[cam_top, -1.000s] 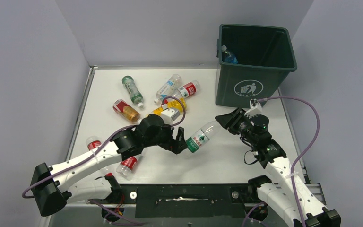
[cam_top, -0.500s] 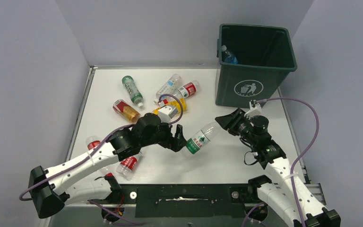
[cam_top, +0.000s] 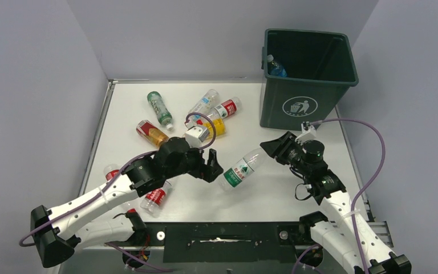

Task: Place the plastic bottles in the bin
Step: Pick up the plastic bottle at the center of the board, then place the plastic bottle in the trash bin.

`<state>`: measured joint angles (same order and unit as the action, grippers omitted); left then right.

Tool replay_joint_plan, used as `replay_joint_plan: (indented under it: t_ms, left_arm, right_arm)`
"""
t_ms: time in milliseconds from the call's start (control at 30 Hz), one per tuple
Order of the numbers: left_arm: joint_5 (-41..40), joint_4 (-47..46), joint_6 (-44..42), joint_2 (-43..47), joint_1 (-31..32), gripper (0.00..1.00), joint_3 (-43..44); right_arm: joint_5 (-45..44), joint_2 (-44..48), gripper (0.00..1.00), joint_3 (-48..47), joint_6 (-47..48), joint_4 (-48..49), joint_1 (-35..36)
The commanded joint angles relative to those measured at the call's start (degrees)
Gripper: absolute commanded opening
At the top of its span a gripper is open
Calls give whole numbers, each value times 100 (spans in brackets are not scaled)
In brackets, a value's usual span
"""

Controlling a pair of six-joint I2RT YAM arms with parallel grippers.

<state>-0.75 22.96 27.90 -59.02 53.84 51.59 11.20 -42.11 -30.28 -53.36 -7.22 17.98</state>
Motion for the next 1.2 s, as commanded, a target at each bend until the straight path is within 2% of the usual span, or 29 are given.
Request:
replay_joint_plan:
  t_ms: [0,433,900,1167]
  left_arm:
    - [-217,-29,5,360,-31,87,290]
    - [-519,125,20,958,-67,87,313]
    - [-524,91,40,828,-74,87,212]
    - [-574,147,-24,815,-82,87,298]
  right_arm:
    - [-127,19,13,-454,123,108,-14]
    - [-92,-79,12,-591,87,272,-9]
    - [-41,214,12,-500,19,224,-10]
    - [-128,118,13,-1085,254,22,-13]
